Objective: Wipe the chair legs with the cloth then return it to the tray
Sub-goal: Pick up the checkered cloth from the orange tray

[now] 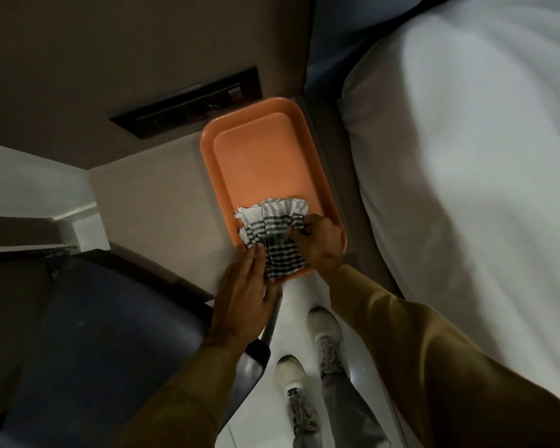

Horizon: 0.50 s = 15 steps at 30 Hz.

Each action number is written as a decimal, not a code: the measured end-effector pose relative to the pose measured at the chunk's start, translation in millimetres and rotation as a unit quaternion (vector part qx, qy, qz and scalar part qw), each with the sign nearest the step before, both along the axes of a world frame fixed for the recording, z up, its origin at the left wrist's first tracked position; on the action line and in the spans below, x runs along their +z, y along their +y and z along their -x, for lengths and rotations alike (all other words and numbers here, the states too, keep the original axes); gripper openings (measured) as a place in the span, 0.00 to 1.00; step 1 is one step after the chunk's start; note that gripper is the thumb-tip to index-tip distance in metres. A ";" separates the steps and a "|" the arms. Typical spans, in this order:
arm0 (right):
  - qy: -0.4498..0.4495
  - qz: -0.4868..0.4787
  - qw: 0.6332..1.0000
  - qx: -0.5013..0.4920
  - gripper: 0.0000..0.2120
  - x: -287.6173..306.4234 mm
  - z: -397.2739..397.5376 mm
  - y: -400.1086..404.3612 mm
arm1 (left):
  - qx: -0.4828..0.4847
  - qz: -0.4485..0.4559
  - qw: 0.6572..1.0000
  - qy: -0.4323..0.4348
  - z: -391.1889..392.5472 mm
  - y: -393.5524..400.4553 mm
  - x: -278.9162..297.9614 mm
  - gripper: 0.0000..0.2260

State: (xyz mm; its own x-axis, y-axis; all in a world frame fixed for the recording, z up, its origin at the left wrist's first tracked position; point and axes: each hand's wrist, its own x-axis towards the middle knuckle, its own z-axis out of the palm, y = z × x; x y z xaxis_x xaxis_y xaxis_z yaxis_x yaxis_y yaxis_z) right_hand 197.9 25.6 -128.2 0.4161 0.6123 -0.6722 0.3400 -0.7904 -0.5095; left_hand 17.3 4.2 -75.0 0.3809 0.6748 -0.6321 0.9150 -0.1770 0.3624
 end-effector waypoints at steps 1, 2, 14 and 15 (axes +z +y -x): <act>0.013 -0.018 1.000 -0.001 0.14 4.8 0.6 -1.9 | 0.026 0.005 1.000 -0.015 -3.0 -0.2 4.9 0.30; 0.027 -0.038 0.999 -0.003 0.13 11.6 1.5 -5.0 | 0.057 0.011 0.998 -0.038 -6.2 -0.4 10.7 0.30; 0.238 -0.179 0.942 -0.152 0.30 102.6 26.8 -73.6 | 0.094 0.097 0.980 -0.146 6.6 -26.6 80.2 0.51; 0.253 -0.194 0.934 -0.164 0.33 110.8 30.6 -81.7 | 0.099 0.098 0.977 -0.161 9.9 -37.0 87.5 0.51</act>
